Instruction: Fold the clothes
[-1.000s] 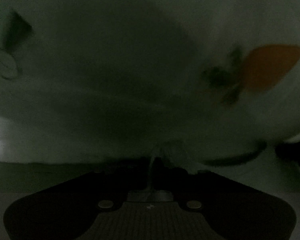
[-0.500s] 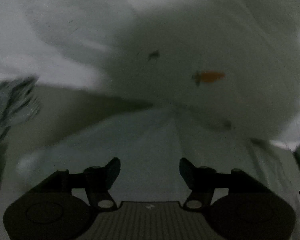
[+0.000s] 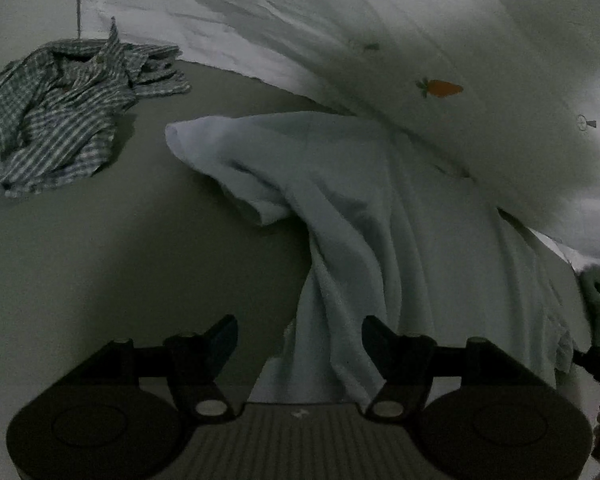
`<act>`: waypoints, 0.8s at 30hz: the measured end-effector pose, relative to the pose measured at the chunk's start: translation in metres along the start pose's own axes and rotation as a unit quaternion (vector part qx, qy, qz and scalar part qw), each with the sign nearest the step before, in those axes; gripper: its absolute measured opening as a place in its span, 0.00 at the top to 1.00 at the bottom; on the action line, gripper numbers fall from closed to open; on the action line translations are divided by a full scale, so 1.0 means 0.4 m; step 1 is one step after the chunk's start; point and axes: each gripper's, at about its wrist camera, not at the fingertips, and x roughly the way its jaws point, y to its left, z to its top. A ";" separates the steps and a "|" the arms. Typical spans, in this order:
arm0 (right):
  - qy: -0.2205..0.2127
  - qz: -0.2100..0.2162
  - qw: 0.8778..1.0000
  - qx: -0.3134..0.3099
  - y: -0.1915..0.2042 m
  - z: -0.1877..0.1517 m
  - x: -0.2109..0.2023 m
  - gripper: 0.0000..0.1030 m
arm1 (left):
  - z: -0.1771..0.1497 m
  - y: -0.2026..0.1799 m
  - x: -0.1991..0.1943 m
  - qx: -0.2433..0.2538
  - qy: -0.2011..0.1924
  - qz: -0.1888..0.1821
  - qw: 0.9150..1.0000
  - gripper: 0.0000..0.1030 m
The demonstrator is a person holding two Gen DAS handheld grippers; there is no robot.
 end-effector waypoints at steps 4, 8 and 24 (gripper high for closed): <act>-0.005 -0.014 1.000 0.020 -0.056 0.045 0.002 0.98 | -0.024 0.014 -0.026 -0.006 0.010 -0.008 1.000 0.32; -0.037 -0.020 0.999 0.012 -0.045 0.042 -0.085 0.70 | -0.060 0.006 -0.054 0.016 0.020 -0.022 0.999 0.32; 0.070 0.114 0.985 0.113 0.004 -0.400 -0.350 0.49 | -0.156 0.014 -0.018 0.041 0.104 -0.174 0.978 0.61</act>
